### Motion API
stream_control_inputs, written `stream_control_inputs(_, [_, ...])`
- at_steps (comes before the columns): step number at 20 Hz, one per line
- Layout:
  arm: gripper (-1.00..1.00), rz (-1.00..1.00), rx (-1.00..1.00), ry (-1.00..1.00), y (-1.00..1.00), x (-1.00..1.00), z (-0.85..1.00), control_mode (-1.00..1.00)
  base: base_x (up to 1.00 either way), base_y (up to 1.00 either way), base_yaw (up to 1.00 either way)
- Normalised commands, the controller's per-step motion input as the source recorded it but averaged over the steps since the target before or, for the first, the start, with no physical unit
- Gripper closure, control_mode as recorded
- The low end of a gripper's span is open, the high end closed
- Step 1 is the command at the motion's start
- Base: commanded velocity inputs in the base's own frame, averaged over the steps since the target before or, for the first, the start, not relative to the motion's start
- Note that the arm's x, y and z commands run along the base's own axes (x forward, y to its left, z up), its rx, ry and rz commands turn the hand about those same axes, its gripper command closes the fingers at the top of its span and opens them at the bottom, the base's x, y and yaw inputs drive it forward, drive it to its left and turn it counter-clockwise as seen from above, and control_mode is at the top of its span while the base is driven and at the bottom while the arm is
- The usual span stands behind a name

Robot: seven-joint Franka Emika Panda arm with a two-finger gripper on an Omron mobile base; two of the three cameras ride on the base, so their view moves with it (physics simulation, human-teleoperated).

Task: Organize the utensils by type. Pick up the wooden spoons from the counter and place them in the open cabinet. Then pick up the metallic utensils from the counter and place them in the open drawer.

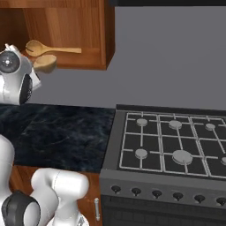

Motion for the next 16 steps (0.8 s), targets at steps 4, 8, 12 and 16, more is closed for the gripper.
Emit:
stream_control_inputs(4, [1.0,-0.09,0.01,-0.01,-0.13,0.02,0.58,-1.0,0.0,0.0,0.0])
stream_control_inputs(8, [1.0,-0.07,0.04,-0.16,-0.08,0.59,0.08,-1.0,0.0,0.0,0.0])
stream_control_inputs(12, [1.0,-0.15,0.06,-0.08,0.0,0.82,0.04,-1.0,0.0,0.0,0.0])
stream_control_inputs(16, [1.0,-0.19,0.18,0.01,0.0,0.76,0.04,-1.0,0.0,0.0,0.0])
